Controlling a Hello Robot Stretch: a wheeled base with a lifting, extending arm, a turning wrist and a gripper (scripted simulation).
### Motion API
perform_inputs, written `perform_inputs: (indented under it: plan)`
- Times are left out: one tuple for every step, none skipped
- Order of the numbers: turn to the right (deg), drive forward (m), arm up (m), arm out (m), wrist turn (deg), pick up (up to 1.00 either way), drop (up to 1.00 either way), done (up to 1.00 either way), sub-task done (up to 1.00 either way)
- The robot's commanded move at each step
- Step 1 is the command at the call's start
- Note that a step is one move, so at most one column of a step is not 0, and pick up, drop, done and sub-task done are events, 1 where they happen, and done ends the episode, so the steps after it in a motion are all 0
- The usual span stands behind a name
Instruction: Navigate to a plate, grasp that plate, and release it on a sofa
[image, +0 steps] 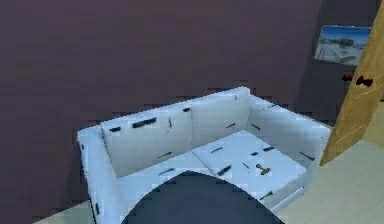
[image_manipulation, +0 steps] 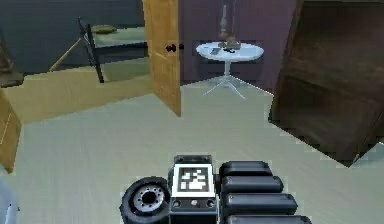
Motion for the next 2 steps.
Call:
perform_inputs:
  plan:
    - [-45.0, 0.00, 0.00, 0.00, 0.0, 0.00, 0.00, 0.00, 0.00]
    - [-45.0, 0.00, 0.00, 0.00, 0.0, 0.00, 0.00, 0.00, 0.00]
